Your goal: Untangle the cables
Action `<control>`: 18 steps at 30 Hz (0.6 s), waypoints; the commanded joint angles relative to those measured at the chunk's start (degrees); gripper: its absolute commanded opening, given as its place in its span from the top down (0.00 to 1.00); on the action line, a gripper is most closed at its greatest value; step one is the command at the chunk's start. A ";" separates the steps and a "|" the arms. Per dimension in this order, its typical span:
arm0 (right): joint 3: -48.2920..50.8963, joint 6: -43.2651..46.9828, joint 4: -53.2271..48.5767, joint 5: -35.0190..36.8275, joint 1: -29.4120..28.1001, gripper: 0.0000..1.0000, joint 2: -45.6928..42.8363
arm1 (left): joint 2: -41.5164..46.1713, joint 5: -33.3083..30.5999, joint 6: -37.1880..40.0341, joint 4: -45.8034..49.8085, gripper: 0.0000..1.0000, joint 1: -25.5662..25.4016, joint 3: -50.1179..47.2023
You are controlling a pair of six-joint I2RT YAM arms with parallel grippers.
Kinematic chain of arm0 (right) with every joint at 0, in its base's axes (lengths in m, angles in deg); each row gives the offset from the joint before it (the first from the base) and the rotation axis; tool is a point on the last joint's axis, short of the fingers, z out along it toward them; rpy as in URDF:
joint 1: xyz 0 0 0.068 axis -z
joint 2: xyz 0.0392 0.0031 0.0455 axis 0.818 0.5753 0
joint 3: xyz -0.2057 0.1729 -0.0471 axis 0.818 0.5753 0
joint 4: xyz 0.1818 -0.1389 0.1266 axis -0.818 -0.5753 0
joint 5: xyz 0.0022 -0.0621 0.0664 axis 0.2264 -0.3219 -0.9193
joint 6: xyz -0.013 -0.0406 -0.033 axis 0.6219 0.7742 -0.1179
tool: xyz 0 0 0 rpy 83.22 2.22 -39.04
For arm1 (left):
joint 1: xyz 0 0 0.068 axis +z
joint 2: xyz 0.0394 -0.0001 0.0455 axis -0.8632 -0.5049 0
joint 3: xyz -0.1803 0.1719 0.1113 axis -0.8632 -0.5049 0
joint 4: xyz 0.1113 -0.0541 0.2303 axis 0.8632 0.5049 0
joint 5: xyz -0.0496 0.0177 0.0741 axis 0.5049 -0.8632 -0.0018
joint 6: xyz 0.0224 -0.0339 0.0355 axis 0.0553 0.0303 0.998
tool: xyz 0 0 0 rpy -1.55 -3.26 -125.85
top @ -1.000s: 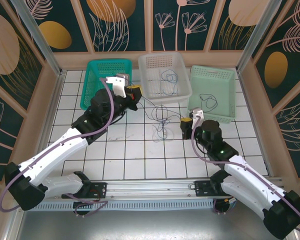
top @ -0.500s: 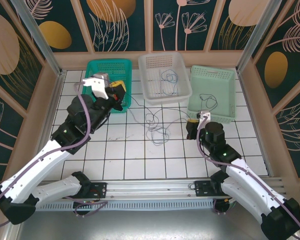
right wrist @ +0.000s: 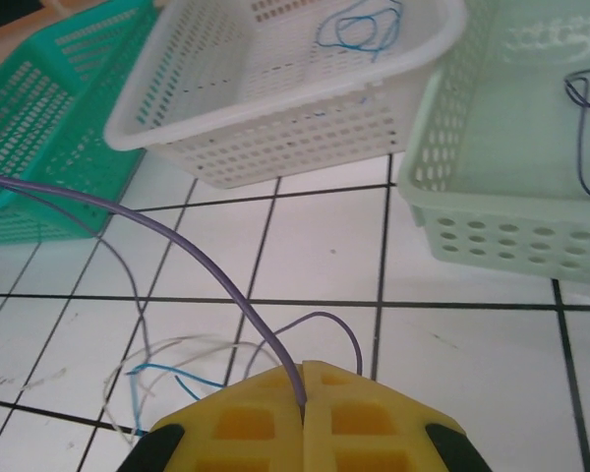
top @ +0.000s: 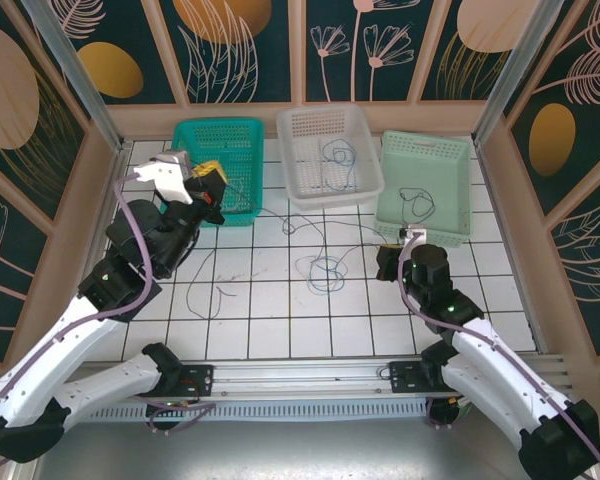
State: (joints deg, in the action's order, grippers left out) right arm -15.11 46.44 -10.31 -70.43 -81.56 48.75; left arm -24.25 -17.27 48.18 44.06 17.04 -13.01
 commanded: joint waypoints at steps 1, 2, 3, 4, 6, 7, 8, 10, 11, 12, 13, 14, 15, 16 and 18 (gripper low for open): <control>0.60 -3.10 -1.48 0.19 1.82 1.00 1.51 | 3.12 -4.89 3.54 0.96 0.98 0.49 3.83; 0.55 -3.29 -1.52 -0.32 2.05 1.00 2.17 | 3.66 -5.27 4.10 0.97 0.99 0.49 4.33; 0.51 -3.40 -1.30 -0.98 2.15 1.00 2.96 | 4.20 -5.55 4.64 0.97 0.98 0.52 4.91; 0.56 -3.54 -1.14 -0.99 2.24 1.00 3.75 | 4.60 -5.79 5.23 0.97 0.98 0.53 5.50; 0.55 -3.74 -0.89 -0.99 2.22 1.00 5.23 | 4.97 -6.02 6.05 1.24 0.98 0.53 6.79; 0.58 -3.74 -0.54 -2.34 2.24 1.00 6.03 | 5.03 -6.13 6.41 1.48 0.98 0.53 7.37; 0.73 -3.81 -0.32 -2.72 2.23 1.00 6.73 | 5.07 -6.41 6.73 1.71 0.98 0.52 7.91; 0.87 -4.31 -0.34 -2.91 2.29 1.00 8.36 | 5.50 -7.63 7.43 2.02 0.98 0.53 8.88; 0.91 -4.46 -0.30 -3.14 2.33 1.00 8.94 | 5.82 -8.22 7.71 1.89 0.98 0.49 9.17; 0.99 -4.78 -0.49 -3.23 2.33 1.00 9.72 | 6.39 -8.92 8.13 1.72 0.98 0.49 9.37; 1.08 -4.89 -0.56 -3.39 2.33 1.00 10.39 | 6.94 -9.55 8.49 1.51 0.98 0.53 9.63; 1.17 -4.97 -0.45 -3.58 2.33 1.00 10.69 | 7.36 -9.93 8.81 1.42 0.98 0.51 9.81; 1.26 -4.76 -0.28 -4.19 2.32 1.00 10.78 | 7.92 -9.88 9.07 1.09 0.98 0.53 9.99; 1.35 -4.35 0.11 -4.93 2.21 1.00 10.66 | 8.26 -9.27 9.08 0.88 0.99 0.51 9.95; 1.35 -3.52 0.66 -7.19 2.24 1.00 10.14 | 8.24 -8.16 8.84 0.96 0.99 0.46 10.08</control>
State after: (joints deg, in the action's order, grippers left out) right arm -14.30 42.68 -10.94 -74.26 -79.70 59.44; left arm -16.60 -25.23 55.52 45.51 17.22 -4.37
